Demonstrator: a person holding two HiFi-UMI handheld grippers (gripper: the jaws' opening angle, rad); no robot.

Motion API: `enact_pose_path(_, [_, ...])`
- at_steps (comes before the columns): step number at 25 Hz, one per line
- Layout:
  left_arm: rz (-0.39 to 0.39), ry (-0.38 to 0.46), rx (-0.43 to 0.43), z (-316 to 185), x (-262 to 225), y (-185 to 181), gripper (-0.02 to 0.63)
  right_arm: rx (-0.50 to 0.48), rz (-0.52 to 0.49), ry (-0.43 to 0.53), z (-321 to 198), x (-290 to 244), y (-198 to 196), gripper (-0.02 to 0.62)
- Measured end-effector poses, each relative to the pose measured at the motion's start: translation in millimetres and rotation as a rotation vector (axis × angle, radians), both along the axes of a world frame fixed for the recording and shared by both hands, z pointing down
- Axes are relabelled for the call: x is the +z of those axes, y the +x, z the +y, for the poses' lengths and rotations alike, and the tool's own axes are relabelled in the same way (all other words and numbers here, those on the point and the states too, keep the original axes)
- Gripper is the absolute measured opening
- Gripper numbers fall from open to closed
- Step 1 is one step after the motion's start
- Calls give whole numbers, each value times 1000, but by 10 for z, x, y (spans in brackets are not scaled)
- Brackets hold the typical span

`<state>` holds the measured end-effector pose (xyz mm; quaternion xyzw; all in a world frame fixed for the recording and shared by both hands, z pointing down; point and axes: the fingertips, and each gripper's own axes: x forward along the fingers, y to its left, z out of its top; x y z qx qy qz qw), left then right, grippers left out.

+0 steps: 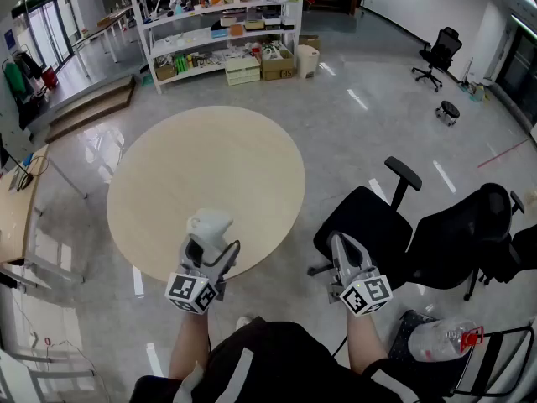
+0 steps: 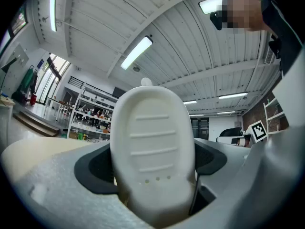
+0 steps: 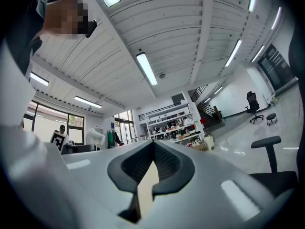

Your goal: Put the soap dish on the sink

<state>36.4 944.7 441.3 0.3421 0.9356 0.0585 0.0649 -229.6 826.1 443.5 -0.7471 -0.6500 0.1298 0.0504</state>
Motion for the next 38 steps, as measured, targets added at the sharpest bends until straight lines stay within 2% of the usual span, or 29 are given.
enact_pose_path(11, [-11,10,27,80,64,-32,462,11,-11,21,19,82,6,4])
enact_pose_path(21, [-24,8,80,100,16,-156,462,11,-1,-1,-85,-24,20,5])
enact_pose_path(29, [-26,15,203,-66,2,-520,463,146,13,14,-529,35,-185,6])
enact_pose_path(38, [-43,26,409,-528,-47,-1339,462,361,27,11,-1432,20,-670,6])
